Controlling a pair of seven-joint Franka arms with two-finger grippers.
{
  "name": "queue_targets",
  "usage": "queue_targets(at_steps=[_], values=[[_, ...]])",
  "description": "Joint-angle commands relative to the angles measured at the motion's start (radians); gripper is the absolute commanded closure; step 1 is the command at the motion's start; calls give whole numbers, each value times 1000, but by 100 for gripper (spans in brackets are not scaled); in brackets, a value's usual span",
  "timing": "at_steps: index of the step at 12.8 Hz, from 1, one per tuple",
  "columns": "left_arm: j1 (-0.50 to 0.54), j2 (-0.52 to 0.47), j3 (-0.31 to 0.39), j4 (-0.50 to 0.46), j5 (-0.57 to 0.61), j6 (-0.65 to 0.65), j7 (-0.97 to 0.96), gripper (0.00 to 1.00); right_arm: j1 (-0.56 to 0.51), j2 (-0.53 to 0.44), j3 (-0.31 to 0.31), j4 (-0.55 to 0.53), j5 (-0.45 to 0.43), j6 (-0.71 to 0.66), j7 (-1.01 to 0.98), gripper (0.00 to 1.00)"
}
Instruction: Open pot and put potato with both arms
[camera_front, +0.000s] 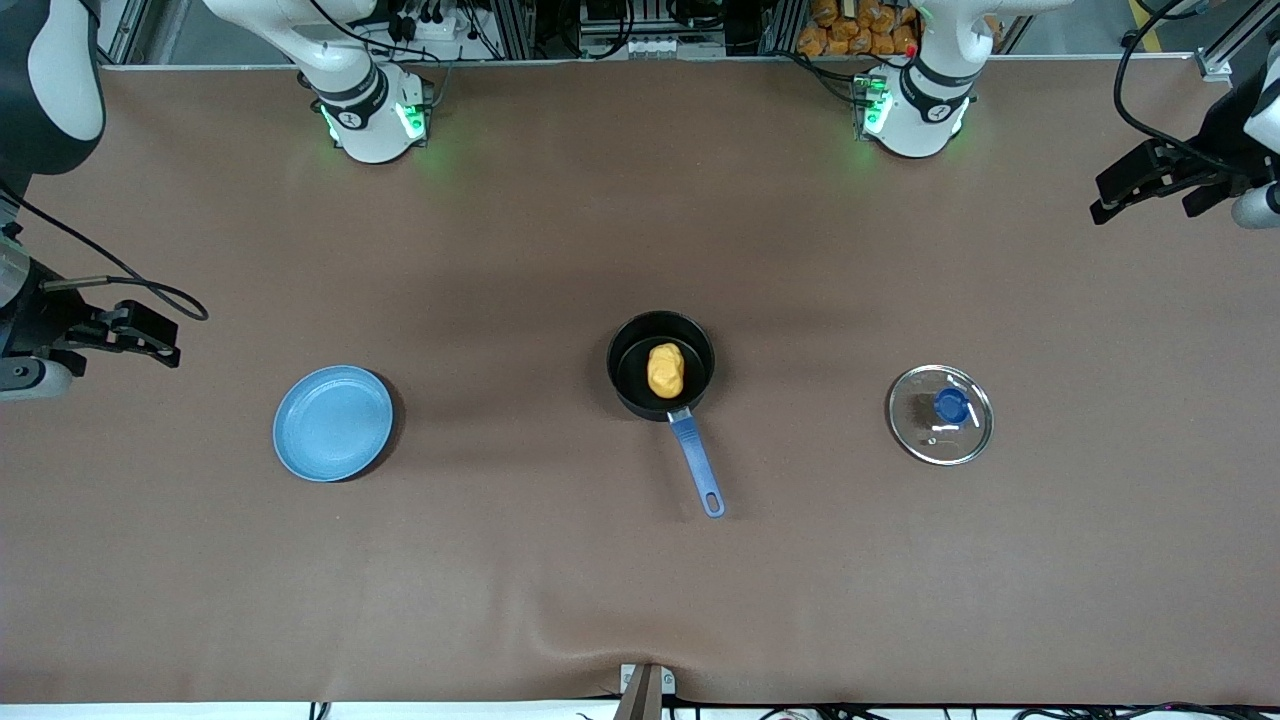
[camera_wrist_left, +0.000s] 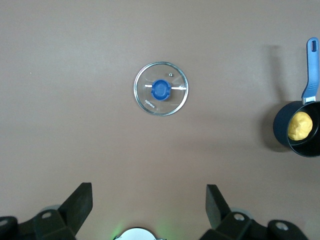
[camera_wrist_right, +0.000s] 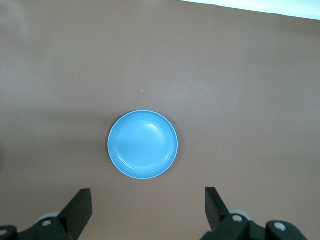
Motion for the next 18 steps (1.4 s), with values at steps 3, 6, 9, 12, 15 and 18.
queue_targets(at_steps=[3, 6, 9, 12, 15, 18], values=[[-9, -8, 5, 6, 1, -38, 11, 0, 4, -98, -3, -65, 0, -27, 5, 0], [-6, -3, 0, 9, -3, -52, 11, 0, -4, -141, 6, -95, 1, -39, 3, 0], [-12, 24, -3, 29, -8, -60, 2, 0, -16, -145, 34, -87, 0, -53, -4, 0], [-12, 26, -1, 32, 3, -58, -1, 0, -7, -145, 34, -81, -2, -90, -6, 0], [-11, 26, -3, 32, 1, -58, 1, 0, -7, -142, 32, -75, 0, -87, -11, 0], [-8, 24, -3, 34, 0, -58, 2, 0, -11, -143, 31, -81, 12, -87, -9, 0]])
